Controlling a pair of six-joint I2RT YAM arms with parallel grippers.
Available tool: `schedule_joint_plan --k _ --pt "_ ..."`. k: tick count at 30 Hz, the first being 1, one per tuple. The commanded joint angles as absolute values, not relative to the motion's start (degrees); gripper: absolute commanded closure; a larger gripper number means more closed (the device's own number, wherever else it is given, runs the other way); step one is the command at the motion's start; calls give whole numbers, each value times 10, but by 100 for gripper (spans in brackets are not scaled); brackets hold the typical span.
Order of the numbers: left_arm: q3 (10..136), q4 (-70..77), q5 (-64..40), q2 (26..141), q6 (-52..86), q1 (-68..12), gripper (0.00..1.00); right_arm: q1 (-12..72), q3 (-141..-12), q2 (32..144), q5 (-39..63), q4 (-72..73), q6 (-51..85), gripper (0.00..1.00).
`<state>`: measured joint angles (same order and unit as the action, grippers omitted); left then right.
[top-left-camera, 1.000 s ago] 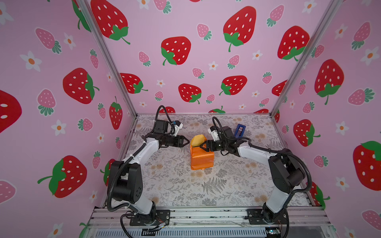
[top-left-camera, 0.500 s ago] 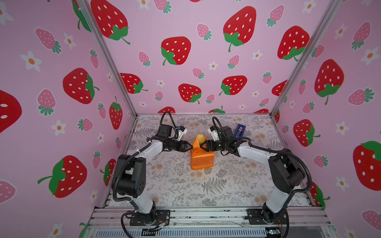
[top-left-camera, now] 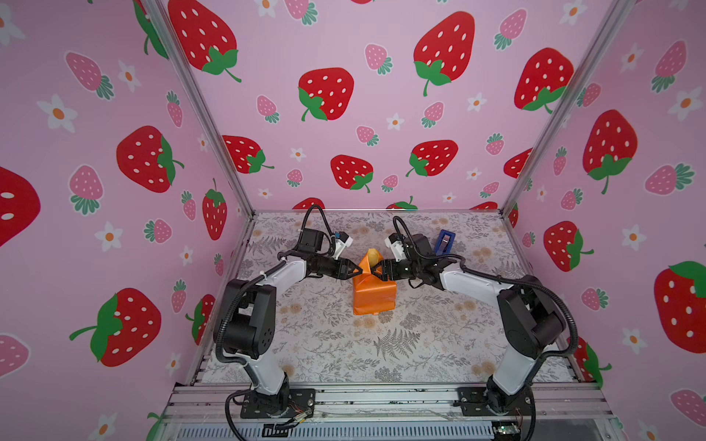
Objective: Wrap a gift box in wrapping paper
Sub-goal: Fold the seventh fold of the wrapping paper on the gift box.
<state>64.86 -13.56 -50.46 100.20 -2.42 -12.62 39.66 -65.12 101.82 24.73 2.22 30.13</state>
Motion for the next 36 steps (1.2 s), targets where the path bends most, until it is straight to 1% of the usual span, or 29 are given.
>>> schedule_joint_plan --k 1,8,13,16,17,18,21,29,32,36 --pt "664 -144 -530 1017 -53 -133 61 411 -636 1042 240 -62 294 24" --pt "655 -159 -540 1007 -83 -146 77 411 -643 1031 231 -67 295 25" --pt "649 -178 -501 1001 -96 -159 89 410 -655 1014 224 -80 296 24" --pt "639 -173 -476 989 -89 -162 93 408 -663 992 215 -94 295 21" --pt "634 -170 -469 982 -85 -162 98 406 -665 983 212 -100 295 20" --pt "629 -165 -460 974 -79 -163 100 404 -666 972 210 -104 294 19" --pt "608 -147 -431 945 -55 -165 100 394 -667 938 207 -120 294 14" --pt "507 -79 -344 841 38 -168 100 353 -639 867 238 -110 318 13" --pt "474 -68 -292 795 77 -177 100 344 -633 867 252 -104 323 16" --pt "440 -63 -225 746 130 -206 100 338 -620 881 298 -67 342 28"
